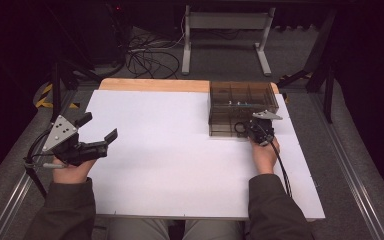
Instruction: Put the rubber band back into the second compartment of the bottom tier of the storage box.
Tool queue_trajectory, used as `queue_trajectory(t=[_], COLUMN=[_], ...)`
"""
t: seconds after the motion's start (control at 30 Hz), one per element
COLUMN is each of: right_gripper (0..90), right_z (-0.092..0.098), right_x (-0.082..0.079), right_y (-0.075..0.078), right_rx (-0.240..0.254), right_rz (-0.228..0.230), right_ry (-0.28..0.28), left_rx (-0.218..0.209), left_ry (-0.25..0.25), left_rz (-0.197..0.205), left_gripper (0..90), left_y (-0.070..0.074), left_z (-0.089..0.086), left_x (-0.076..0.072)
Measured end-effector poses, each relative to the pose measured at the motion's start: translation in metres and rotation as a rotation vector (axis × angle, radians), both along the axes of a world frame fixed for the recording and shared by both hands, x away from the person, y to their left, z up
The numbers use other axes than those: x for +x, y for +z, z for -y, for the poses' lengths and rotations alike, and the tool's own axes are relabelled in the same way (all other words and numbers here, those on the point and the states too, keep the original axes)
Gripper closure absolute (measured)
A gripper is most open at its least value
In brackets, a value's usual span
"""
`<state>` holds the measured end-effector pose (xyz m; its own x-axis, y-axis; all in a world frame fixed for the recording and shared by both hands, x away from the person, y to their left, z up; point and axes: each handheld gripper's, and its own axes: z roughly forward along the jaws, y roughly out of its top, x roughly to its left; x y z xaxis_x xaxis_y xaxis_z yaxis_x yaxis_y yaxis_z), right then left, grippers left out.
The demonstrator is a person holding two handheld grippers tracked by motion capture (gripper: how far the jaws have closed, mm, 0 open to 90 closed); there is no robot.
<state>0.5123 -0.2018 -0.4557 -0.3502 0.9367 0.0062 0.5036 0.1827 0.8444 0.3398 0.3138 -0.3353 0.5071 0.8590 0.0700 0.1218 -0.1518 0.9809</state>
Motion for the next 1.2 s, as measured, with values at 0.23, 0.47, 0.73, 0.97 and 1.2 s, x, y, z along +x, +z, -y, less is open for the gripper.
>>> queue_trajectory(t=[0.23,0.47,0.73,0.97,1.2], right_gripper=[79.0,75.0,67.9,60.0,56.8], right_z=[-0.0003,-0.0005,-0.0005,-0.0004,-0.0011], right_x=[-0.0009,-0.0014,-0.0025,-0.0047,-0.0071], right_y=[0.0009,0.0016,0.0029,0.0051,0.0075], right_rx=[0.005,0.01,0.022,0.034,0.035], right_rz=[0.006,0.013,0.016,0.017,0.02], right_ry=[0.003,0.007,0.01,0.015,0.027], left_rx=[-0.005,-0.001,-0.004,-0.006,-0.008], left_ry=[-0.001,-0.002,-0.003,-0.006,-0.017], left_rz=[0.005,0.005,0.007,0.008,0.004], left_gripper=[6.4,6.4,6.4,6.4,6.4], left_y=[0.0005,0.001,0.0013,0.0017,0.0026], left_z=[-0.0006,0.0002,0.0003,0.0003,0.0021], left_x=[-0.0004,-0.0006,-0.0005,-0.0004,0.0001])
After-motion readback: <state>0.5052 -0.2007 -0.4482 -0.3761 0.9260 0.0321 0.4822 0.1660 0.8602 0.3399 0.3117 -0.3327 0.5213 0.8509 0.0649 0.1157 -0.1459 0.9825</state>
